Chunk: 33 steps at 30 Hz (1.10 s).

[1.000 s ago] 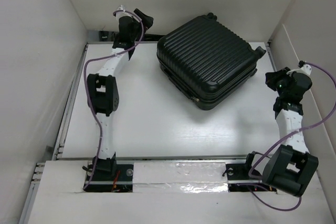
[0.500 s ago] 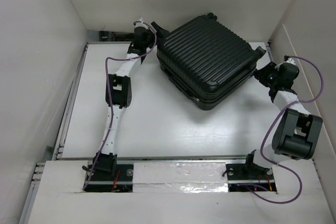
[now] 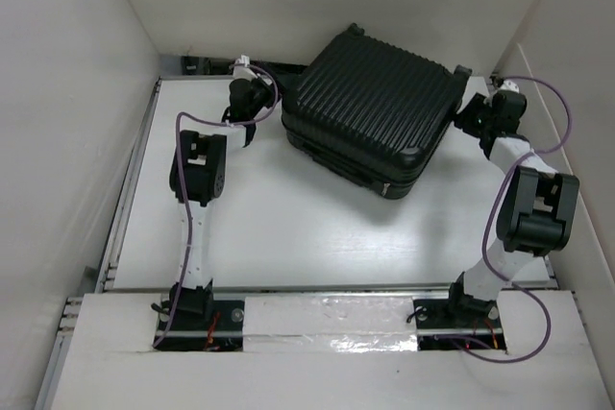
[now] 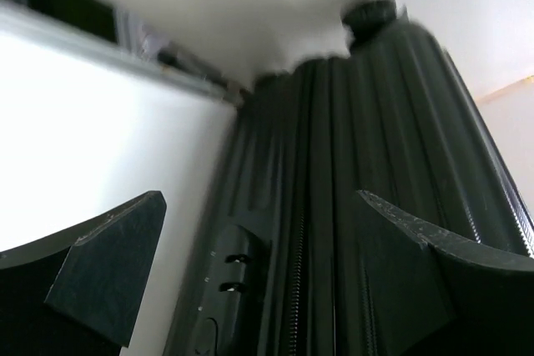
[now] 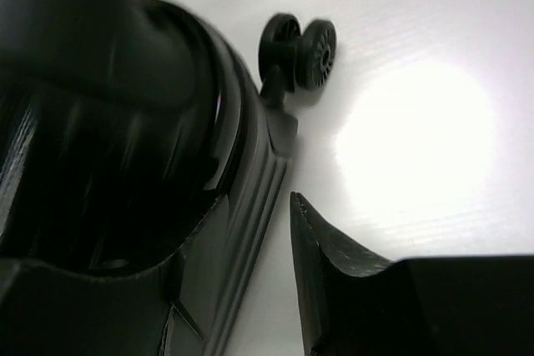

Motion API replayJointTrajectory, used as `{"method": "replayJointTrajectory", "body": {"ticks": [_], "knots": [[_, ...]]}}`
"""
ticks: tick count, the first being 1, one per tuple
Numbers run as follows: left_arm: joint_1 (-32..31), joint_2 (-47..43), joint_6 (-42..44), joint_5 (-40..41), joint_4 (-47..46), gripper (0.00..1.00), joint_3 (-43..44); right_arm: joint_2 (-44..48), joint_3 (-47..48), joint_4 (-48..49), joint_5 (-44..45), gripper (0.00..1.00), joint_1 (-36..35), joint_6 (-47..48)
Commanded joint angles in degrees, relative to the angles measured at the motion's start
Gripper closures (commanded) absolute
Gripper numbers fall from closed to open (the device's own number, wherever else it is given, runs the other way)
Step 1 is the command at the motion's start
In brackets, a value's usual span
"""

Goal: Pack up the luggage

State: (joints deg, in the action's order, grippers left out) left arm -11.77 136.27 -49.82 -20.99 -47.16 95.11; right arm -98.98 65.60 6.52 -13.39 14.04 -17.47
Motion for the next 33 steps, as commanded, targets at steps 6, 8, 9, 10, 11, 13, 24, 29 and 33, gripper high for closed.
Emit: {"method": "replayJointTrajectory", "body": {"ticks": [6, 8, 9, 10, 11, 13, 24, 29, 33], "knots": [[-7.0, -24.4, 2.3, -1.3, -20.7, 0.09, -34.4, -4.7, 12.4, -8.9, -12.5, 0.54, -13.4, 5.4], [-7.0, -30.3, 1.8, 0.7, -23.6, 0.1, -41.1, -7.3, 15.0, -10.9, -13.8, 0.51, -15.9, 6.1], [-7.0, -33.8, 0.2, 1.6, -24.6, 0.11, -50.7, -8.5, 16.6, -12.2, -14.4, 0.5, -15.9, 6.7], [-7.0, -35.3, -1.0, 2.1, -25.5, 0.11, -53.6, -9.6, 20.1, -13.5, -14.9, 0.5, -17.6, 7.3], [-7.6, -36.8, -1.3, 3.2, -26.6, 0.12, -56.1, -10.5, 21.1, -14.0, -15.3, 0.5, -18.5, 7.0], [-7.6, -41.5, -1.7, 4.4, -27.4, 0.12, -63.8, -12.5, 23.0, -13.0, -16.7, 0.5, -21.0, 5.5], [-8.6, -55.7, 1.7, 7.0, -20.0, 0.13, -73.6, -18.1, 34.2, -14.4, -19.9, 0.4, -25.4, 1.9], [-8.0, -68.0, 6.3, 15.6, -2.8, 0.11, -71.5, -11.2, 27.1, -7.9, -21.1, 0.25, -21.3, -0.7], [-4.4, -74.9, 5.7, 20.4, 5.0, 0.09, -70.1, -1.9, 17.2, -1.7, -23.4, 0.2, -16.5, -1.4]]}}
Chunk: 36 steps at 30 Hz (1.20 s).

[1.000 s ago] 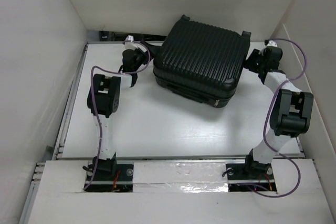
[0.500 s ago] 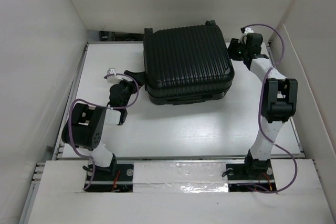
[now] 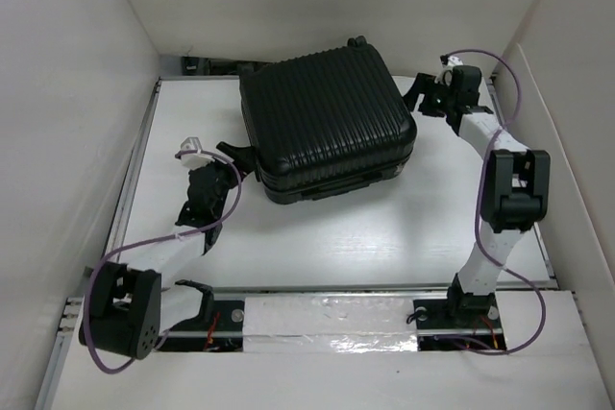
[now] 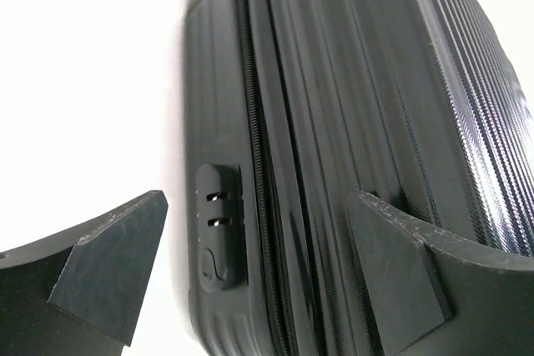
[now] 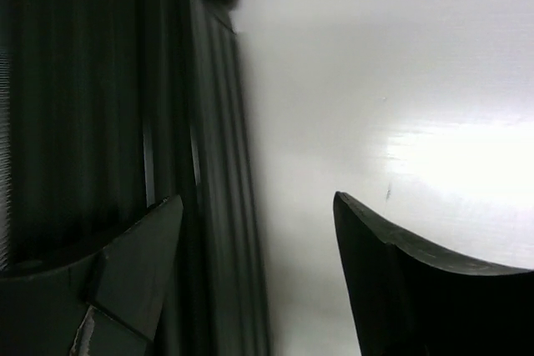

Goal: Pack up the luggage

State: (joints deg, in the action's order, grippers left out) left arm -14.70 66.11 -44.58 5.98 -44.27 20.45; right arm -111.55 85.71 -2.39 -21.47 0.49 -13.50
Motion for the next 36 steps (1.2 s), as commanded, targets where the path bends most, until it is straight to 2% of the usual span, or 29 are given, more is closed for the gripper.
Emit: {"method": "replayJointTrajectory", "body": {"ticks": [1, 2, 3, 4, 5, 7, 8, 9, 11, 12, 13, 14, 15, 16, 17, 19, 20, 21, 25, 29, 36], "knots": [[-1.5, -7.5, 0.1, -5.4, 2.1, 0.09, 3.6, 16.0, -9.7, 9.2, -15.6, 0.19, -1.1, -6.1], [-1.5, -8.9, -0.2, -3.4, 2.1, 0.09, 3.2, 19.1, -14.0, 14.6, -15.4, 0.2, -0.2, -6.5], [-1.5, -11.2, -0.2, -3.1, 2.1, 0.1, 2.3, 25.5, -22.4, 17.2, -14.2, 0.21, 1.3, -7.1], [-1.5, -12.1, -0.1, -2.7, 2.1, 0.11, 2.1, 28.5, -22.5, 19.6, -13.4, 0.23, 1.3, -7.3], [-2.7, -13.1, 0.3, -1.5, 3.0, 0.12, 2.0, 31.5, -30.4, 23.2, -13.0, 0.34, 1.9, -7.3], [-3.7, -15.7, 0.5, 0.5, 4.0, 0.18, 1.5, 37.5, -38.7, 27.1, -11.5, 0.5, 2.4, -6.7], [-4.2, -16.4, 0.8, 2.1, 5.1, 0.21, 1.4, 42.9, -42.6, 29.7, -10.9, 0.77, 1.5, -6.5], [-4.2, -16.8, 0.8, 2.7, 5.9, 0.26, 1.1, 45.4, -49.5, 30.4, -10.3, 0.87, -0.1, -6.1], [-4.2, -17.8, 0.3, 3.1, 6.9, 0.29, 0.1, 50.3, -56.0, 33.5, -8.2, 1.0, -2.2, -7.2], [-4.2, -17.9, 0.2, 3.1, 6.9, 0.37, -0.5, 55.2, -62.9, 35.9, -7.7, 1.0, -5.0, -7.9], [-4.2, -18.0, 0.2, 3.2, 7.2, 0.41, -1.6, 57.6, -65.9, 37.7, -6.7, 1.0, -6.5, -8.1], [-4.2, -18.1, 0.3, 4.0, 7.6, 0.44, -2.1, 59.9, -68.1, 36.5, -5.0, 1.0, -7.8, -8.0], [-4.2, -18.1, 0.3, 4.3, 9.4, 0.53, -2.4, 64.7, -69.7, 34.3, -3.2, 1.0, -9.4, -7.4], [-2.5, -18.2, 0.2, 4.3, 10.3, 0.56, -3.1, 66.8, -72.0, 32.1, -0.3, 0.96, -10.0, -5.9], [-1.7, -18.3, 0.1, 3.3, 11.0, 0.58, -3.8, 68.8, -73.0, 29.4, 1.6, 0.8, -10.0, -5.6], [-0.4, -19.1, -0.1, 1.8, 10.6, 0.58, -6.2, 71.8, -75.1, 30.2, 5.3, 0.65, -10.7, -5.1], [0.2, -19.2, 0.3, 0.0, 10.3, 0.57, -6.6, 72.0, -74.5, 28.3, 5.7, 0.54, -10.7, -4.3], [0.2, -18.8, 0.5, -0.5, 10.2, 0.55, -7.0, 70.7, -73.8, 28.0, 6.3, 0.52, -10.7, -2.8], [0.2, -16.2, 2.0, -3.4, 9.9, 0.53, -7.0, 64.3, -68.5, 26.2, 5.9, 0.52, -10.7, -0.7], [0.2, -13.4, 2.8, -5.2, 8.6, 0.53, -7.0, 55.7, -65.5, 29.9, 5.5, 0.52, -10.7, 0.5], [0.2, -9.6, 3.1, -8.1, 5.4, 0.53, -5.9, 48.9, -61.0, 29.5, 5.7, 0.55, -11.3, 1.7]]}}
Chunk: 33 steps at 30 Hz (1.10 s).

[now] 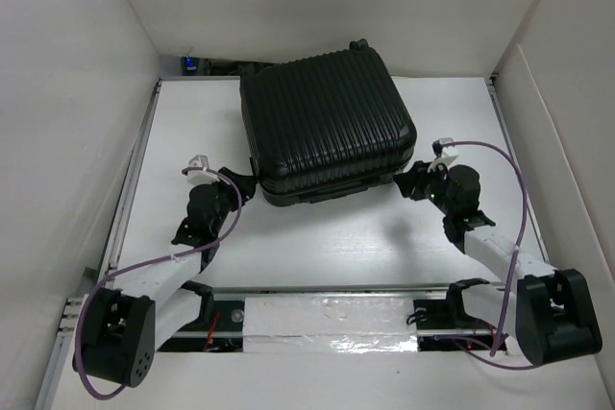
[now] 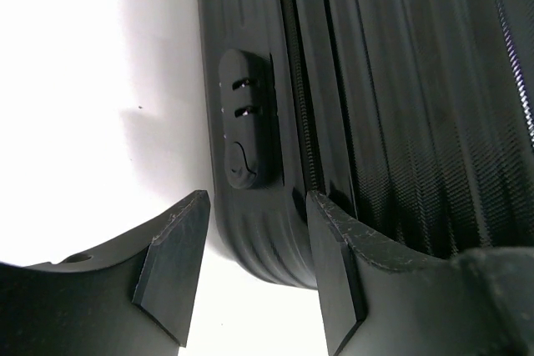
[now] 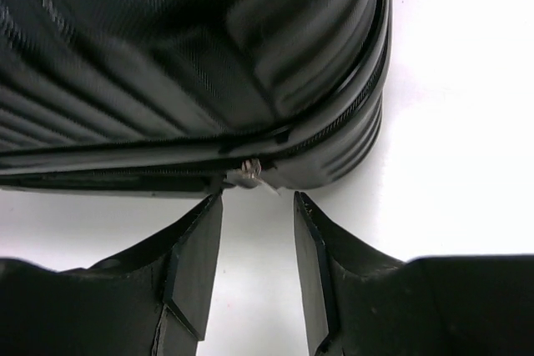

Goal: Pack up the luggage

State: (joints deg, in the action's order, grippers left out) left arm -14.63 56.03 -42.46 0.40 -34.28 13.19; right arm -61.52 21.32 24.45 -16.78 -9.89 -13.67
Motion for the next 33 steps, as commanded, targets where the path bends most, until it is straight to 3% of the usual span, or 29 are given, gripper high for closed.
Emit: {"method": "replayJointTrajectory", "body": {"ticks": [1, 12, 16, 20, 21, 24, 29, 33], "knots": [[0.1, 0.9, 0.7, -2.7, -4.9, 0.53, 1.3, -1.4, 3.2, 3.0, 1.0, 0.55, -0.9, 1.9], [0.1, 2.8, 0.2, -5.2, -7.7, 0.54, 1.8, -8.4, 4.9, 8.7, 0.7, 0.65, -2.1, 2.2], [0.1, 2.9, 0.4, -6.2, -8.8, 0.55, 1.5, -8.8, 4.0, 12.7, 3.2, 0.76, -3.3, 1.6], [-1.3, 3.9, 0.3, -7.3, -11.2, 0.58, 1.3, -9.9, 4.4, 14.2, 4.7, 1.0, -6.4, 1.5], [-2.4, 4.3, 0.6, -6.8, -11.8, 0.58, 1.6, -9.9, 4.4, 14.1, 4.9, 1.0, -7.5, 1.4], [-4.8, 6.5, 0.6, -7.1, -13.6, 0.59, 3.0, -9.6, 6.4, 8.0, 7.0, 1.0, -15.4, 2.4], [-5.3, 9.1, -1.7, -10.2, -17.2, 0.59, 3.5, -7.7, 13.2, -10.6, 13.6, 1.0, -30.9, 4.5], [-9.5, 10.1, -2.5, -9.6, -17.8, 0.59, 5.0, -13.3, 17.2, -10.6, 9.8, 1.0, -41.1, 1.7]]}}
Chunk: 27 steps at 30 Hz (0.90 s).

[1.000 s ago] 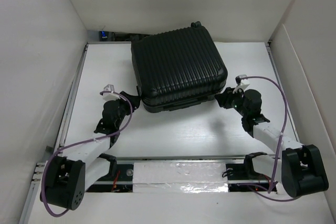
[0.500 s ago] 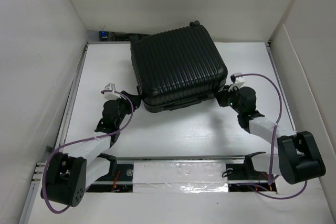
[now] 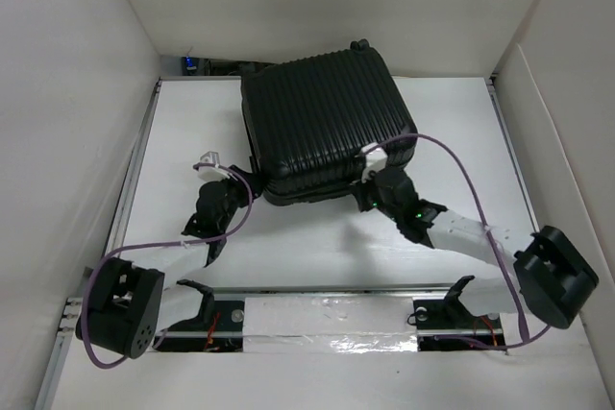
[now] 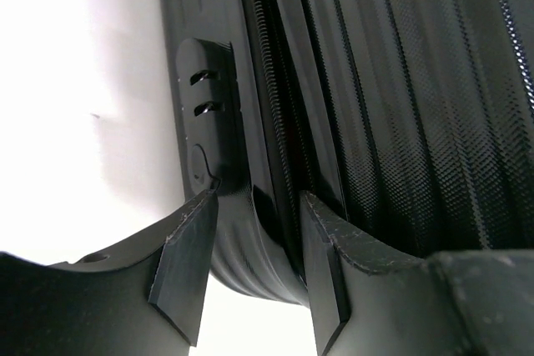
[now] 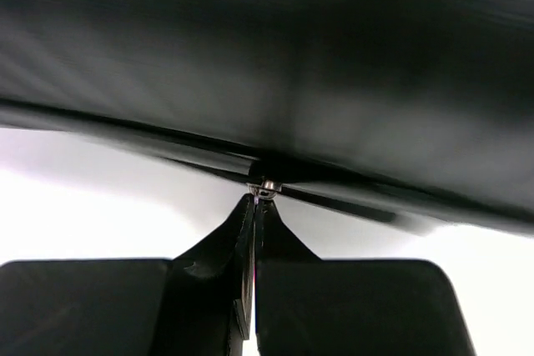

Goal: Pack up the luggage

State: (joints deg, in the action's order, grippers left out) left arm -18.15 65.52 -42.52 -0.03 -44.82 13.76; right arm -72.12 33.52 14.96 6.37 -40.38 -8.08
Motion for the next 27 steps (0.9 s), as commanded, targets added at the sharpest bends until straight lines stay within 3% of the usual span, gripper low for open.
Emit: {"method": "replayJointTrajectory", "body": {"ticks": [1, 3, 7, 14, 20, 22, 23, 27], "knots": [[-7.1, 0.8, -2.5, -8.8, -7.2, 0.59, 4.7, -4.8, 6.6, -0.6, -13.9, 1.0, -12.9, -4.4], [-8.5, 1.1, -2.8, -8.6, -7.2, 0.59, 5.7, -10.5, 11.8, 0.9, -13.7, 1.0, -19.3, -5.7], [-9.3, 1.3, -4.2, -10.7, -7.5, 0.59, 6.4, -16.8, 19.8, 2.7, -15.1, 1.0, -24.9, -6.1], [-10.5, 0.0, -3.1, -11.9, -5.8, 0.57, 6.4, -26.0, 28.8, 14.3, -23.0, 1.0, -29.2, -8.7], [-10.6, -2.5, -1.9, -9.7, -3.3, 0.55, 5.1, -24.4, 20.4, 29.1, -20.6, 1.0, -27.2, -16.5], [-10.6, -1.5, -3.1, -10.1, -4.7, 0.55, 4.5, -23.1, 18.9, 28.3, -20.0, 0.87, -27.2, -17.0], [-10.6, -1.4, -3.1, -9.2, -4.9, 0.55, 4.2, -22.5, 19.0, 24.8, -19.8, 0.63, -27.2, -15.8], [-9.3, -3.1, -2.9, -3.2, 0.2, 0.52, 5.3, -16.7, 19.4, 10.9, -15.3, 0.21, -28.3, -11.4]]}}
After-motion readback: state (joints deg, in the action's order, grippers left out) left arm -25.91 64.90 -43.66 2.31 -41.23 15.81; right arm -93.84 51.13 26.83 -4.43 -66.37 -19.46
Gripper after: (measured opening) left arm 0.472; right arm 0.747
